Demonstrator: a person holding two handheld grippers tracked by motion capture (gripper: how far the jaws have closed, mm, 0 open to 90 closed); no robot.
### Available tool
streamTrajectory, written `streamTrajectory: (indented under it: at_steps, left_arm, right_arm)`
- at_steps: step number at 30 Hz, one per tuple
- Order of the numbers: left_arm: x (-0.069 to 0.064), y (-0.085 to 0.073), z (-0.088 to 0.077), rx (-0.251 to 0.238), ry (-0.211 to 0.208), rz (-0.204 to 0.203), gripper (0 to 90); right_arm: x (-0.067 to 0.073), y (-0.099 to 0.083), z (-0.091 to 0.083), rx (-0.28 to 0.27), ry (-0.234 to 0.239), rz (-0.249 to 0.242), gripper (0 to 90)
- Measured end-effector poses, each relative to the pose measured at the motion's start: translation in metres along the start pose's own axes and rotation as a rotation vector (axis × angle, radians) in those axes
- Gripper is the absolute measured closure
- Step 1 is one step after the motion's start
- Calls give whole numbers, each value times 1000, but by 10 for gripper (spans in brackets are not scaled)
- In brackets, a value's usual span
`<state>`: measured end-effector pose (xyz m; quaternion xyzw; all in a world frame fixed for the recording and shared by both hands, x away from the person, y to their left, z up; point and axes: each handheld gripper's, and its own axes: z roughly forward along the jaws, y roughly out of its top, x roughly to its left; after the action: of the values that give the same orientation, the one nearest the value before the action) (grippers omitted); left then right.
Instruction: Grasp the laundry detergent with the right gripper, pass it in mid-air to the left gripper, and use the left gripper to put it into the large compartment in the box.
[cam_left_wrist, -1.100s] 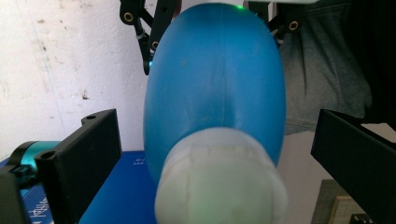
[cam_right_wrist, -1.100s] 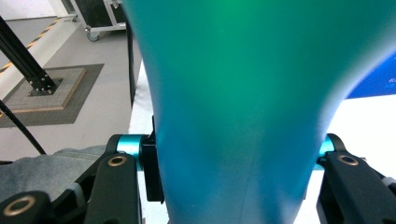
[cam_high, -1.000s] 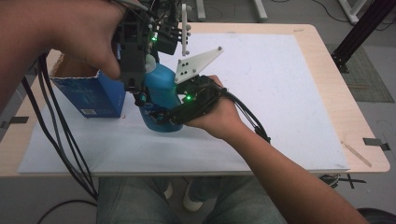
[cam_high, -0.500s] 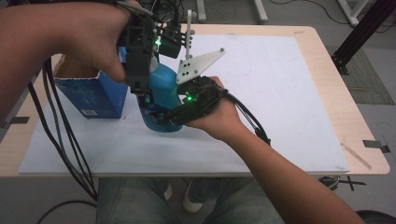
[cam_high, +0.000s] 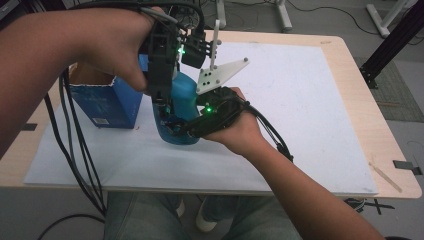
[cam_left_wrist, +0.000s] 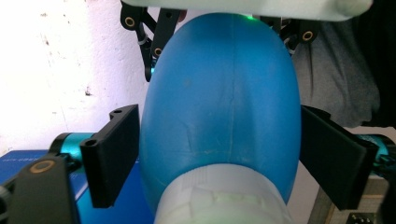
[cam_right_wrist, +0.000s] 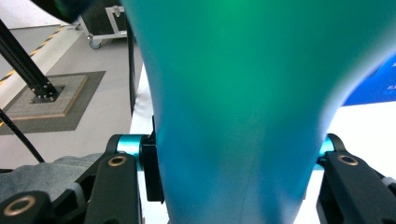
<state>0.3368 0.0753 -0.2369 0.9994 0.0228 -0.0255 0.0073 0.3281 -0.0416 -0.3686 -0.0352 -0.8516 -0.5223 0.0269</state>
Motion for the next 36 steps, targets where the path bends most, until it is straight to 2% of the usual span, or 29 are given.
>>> streamTrajectory:
  at_steps: [16, 36]
  left_arm:
    - [1, 3, 0, 11, -6, -8, 298]
    - [0, 6, 3, 30, 11, 0, 356]
  right_arm:
    - [0, 0, 0, -5, 4, 2, 454]
    - [0, -1, 2, -9, 11, 11, 455]
